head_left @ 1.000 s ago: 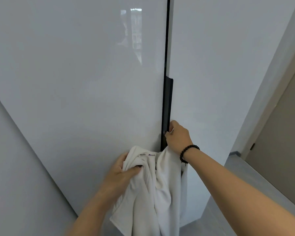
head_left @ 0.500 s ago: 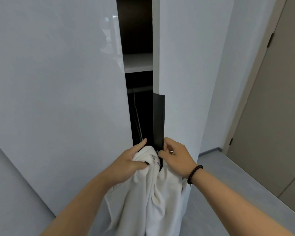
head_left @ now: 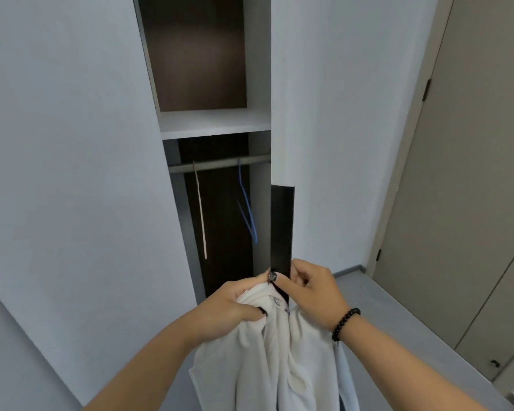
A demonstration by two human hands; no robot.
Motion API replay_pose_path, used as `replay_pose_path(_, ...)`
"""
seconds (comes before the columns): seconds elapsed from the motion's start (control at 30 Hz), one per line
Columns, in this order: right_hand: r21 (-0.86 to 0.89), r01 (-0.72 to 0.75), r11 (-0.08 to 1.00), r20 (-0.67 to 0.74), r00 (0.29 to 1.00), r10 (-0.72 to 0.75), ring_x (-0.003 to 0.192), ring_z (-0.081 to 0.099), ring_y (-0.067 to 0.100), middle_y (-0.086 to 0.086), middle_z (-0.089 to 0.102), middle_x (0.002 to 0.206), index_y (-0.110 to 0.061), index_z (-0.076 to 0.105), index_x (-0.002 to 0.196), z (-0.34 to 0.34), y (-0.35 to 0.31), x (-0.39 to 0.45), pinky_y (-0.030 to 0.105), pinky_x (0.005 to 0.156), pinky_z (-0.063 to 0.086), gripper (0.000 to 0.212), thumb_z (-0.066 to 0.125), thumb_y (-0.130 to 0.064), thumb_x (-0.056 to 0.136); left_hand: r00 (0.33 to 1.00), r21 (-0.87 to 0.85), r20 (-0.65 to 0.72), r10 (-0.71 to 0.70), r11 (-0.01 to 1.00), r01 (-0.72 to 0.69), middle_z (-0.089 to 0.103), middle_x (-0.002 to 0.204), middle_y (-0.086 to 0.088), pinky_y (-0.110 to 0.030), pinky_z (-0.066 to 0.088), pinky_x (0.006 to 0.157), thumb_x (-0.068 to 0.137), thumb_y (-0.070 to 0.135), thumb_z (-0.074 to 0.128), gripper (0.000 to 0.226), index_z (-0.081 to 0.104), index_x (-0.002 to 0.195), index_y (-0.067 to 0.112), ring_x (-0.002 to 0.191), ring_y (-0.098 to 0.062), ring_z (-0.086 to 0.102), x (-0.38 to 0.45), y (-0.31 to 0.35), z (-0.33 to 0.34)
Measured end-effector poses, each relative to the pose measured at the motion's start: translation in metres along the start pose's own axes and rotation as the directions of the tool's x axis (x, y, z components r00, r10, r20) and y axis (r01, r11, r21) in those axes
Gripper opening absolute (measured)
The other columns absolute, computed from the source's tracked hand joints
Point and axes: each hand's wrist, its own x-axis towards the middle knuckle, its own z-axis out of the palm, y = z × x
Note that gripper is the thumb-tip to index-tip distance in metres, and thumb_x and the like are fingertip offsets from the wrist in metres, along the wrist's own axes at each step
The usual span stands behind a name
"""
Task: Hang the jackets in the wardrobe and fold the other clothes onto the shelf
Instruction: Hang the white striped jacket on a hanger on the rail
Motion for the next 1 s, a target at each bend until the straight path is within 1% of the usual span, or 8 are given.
replay_pose_path(0.1,-0.027,-0.017,0.999,-0.074,0.997,0.015,0.045,0.03,0.004,-0.012,0.034,0.042,-0.026,0.039,0.053,-0.031,0.006,-0.016,0.012,0.049,0.031,0.045,0.073,-0.031,0.081,0.999,-0.001,0.045,0.005,1.0,-0.005,0.064,0.113,0.028,-0.011,0.049,0.079,0.081,0.018,0.064,0.065,0.049,0.107,0.076,0.103,0.002,0.062,0.007,0.012,0.029)
replay_pose_path(0.17,-0.043,-0.046,0.998,-0.112,0.993,0.041,0.043,0.03,0.005,-0.012,0.034,0.04,-0.026,0.043,0.055,-0.05,0.009,-0.026,0.013,0.048,0.03,0.04,0.074,-0.033,0.08,0.997,0.008,0.072,0.002,1.0,-0.003,0.064,0.112,0.029,-0.01,0.048,0.079,0.085,0.014,0.063,0.069,0.044,0.113,0.075,0.103,0.003,0.062,0.014,0.018,0.046)
replay_pose_path(0.33,-0.072,-0.115,0.991,-0.231,0.968,0.096,0.042,0.032,0.005,-0.013,0.035,0.039,-0.024,0.048,0.06,-0.09,0.02,-0.047,0.013,0.047,0.031,0.033,0.073,-0.035,0.08,0.995,0.064,0.095,-0.005,0.998,-0.001,0.053,0.129,0.026,-0.017,0.049,0.091,0.091,0.014,0.061,0.075,0.023,0.141,0.056,0.112,0.002,0.057,0.028,0.033,0.094)
replay_pose_path(0.43,-0.095,-0.162,0.982,-0.281,0.951,0.13,0.042,0.034,0.005,-0.011,0.036,0.042,-0.02,0.054,0.07,-0.108,0.026,-0.056,0.013,0.047,0.034,0.025,0.071,-0.034,0.083,1.0,0.148,0.005,-0.001,0.989,0.0,0.043,0.142,0.013,-0.024,0.039,0.107,0.091,0.015,0.063,0.072,0.026,0.149,0.037,0.126,-0.004,0.045,0.032,0.037,0.117)
replay_pose_path(0.53,-0.099,-0.216,0.971,-0.35,0.921,0.17,0.042,0.039,0.003,-0.009,0.039,0.045,-0.015,0.058,0.09,-0.123,0.032,-0.067,0.011,0.05,0.038,0.017,0.069,-0.028,0.086,0.994,0.181,-0.11,-0.008,0.983,0.028,0.056,0.12,0.012,-0.011,0.044,0.081,0.089,0.019,0.065,0.045,0.046,0.127,0.032,0.103,0.003,0.054,0.034,0.034,0.126)
replay_pose_path(0.6,-0.08,-0.223,0.972,-0.406,0.897,0.172,0.043,0.042,0.002,-0.008,0.04,0.046,-0.017,0.055,0.102,-0.13,0.034,-0.076,0.01,0.052,0.039,0.019,0.067,-0.021,0.088,0.981,0.236,-0.192,0.022,0.971,0.024,0.059,0.107,0.013,-0.011,0.042,0.072,0.089,0.021,0.065,0.03,0.05,0.113,0.031,0.095,0.003,0.056,0.035,0.031,0.126)
replay_pose_path(0.87,-0.065,-0.243,0.968,-0.42,0.887,0.194,0.047,0.046,0.001,-0.009,0.043,0.047,-0.024,0.045,0.119,-0.144,0.033,-0.105,0.01,0.056,0.042,0.036,0.064,-0.016,0.089,0.912,0.418,-0.31,0.269,0.9,-0.123,0.065,0.097,0.022,-0.019,0.044,0.077,0.094,0.025,0.055,0.021,0.055,0.109,0.039,0.091,-0.002,0.06,0.042,0.04,0.117)
replay_pose_path(1.0,-0.059,-0.246,0.967,-0.355,0.911,0.21,0.047,0.046,0.0,-0.013,0.047,0.046,-0.022,0.043,0.125,-0.14,0.034,-0.114,0.01,0.055,0.041,0.044,0.066,-0.019,0.087,0.854,0.417,-0.393,0.341,0.894,-0.165,0.063,0.096,0.024,-0.009,0.039,0.074,0.094,0.029,0.054,0.022,0.051,0.108,0.046,0.092,0.003,0.058,0.043,0.051,0.11)
